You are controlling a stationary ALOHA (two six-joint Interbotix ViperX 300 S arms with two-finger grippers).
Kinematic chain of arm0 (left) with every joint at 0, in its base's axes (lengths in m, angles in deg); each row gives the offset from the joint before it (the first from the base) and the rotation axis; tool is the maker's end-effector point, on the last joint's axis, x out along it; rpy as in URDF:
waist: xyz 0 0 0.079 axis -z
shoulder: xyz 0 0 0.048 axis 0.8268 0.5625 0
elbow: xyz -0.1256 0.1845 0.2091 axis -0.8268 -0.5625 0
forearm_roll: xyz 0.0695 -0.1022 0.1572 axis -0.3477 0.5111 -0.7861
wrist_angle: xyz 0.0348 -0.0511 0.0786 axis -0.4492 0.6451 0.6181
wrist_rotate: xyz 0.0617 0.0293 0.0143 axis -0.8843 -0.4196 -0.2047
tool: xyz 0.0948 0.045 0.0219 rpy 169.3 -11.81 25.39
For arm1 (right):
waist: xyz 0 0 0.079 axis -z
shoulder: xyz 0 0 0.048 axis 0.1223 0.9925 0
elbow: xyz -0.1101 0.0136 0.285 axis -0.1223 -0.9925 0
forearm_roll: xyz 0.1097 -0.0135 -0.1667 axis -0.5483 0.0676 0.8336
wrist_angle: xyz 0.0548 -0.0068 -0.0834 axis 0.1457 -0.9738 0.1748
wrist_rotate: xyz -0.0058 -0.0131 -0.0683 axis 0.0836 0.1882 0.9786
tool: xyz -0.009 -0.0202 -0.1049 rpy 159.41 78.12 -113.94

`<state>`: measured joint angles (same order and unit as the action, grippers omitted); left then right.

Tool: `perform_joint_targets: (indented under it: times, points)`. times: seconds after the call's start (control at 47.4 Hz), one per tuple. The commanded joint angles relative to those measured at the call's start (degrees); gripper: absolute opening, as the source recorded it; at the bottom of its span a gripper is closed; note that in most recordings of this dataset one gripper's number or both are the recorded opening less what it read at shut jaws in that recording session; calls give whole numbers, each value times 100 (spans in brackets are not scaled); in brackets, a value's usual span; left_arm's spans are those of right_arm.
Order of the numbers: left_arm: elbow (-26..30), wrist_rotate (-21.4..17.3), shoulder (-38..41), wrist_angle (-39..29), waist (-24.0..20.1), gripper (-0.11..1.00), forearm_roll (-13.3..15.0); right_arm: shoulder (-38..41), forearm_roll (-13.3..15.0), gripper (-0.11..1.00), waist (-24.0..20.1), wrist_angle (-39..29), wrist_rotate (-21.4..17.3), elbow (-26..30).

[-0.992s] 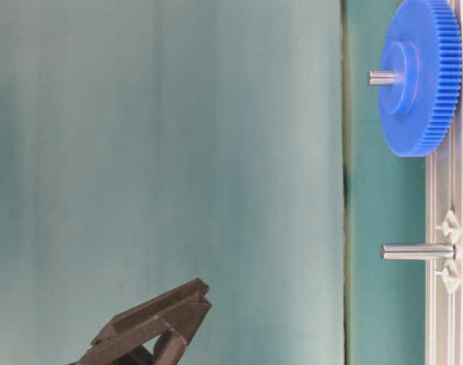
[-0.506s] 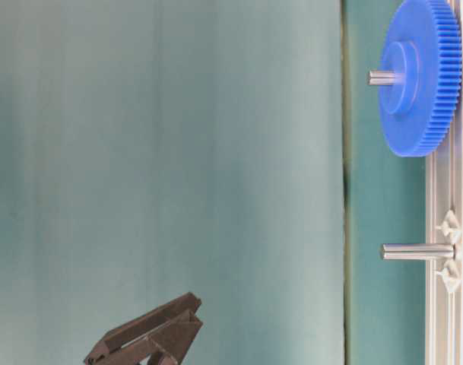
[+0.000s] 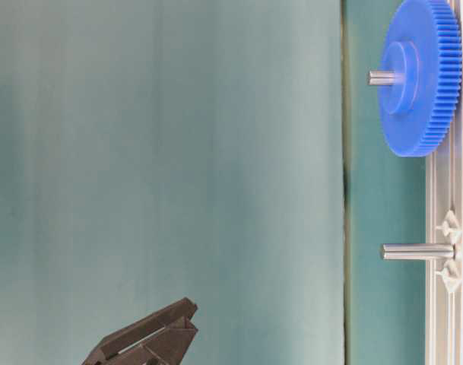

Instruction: Find the location of the shaft and insert the large gear.

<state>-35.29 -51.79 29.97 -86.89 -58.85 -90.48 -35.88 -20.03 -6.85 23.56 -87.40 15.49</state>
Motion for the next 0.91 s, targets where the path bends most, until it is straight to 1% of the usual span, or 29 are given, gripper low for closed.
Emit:
perform_joint_targets:
  times: [0.0, 0.338, 0.886]
  points:
    - [53, 0, -88, 53, 26, 89, -18, 44, 9, 3, 26, 26, -44, 62]
    - [-70, 0, -378, 53, 88, 89, -18, 44, 9, 4, 35, 26, -44, 53]
    - [-211, 0, -501, 53, 123, 89, -18, 44, 9, 3, 44, 35, -44, 53]
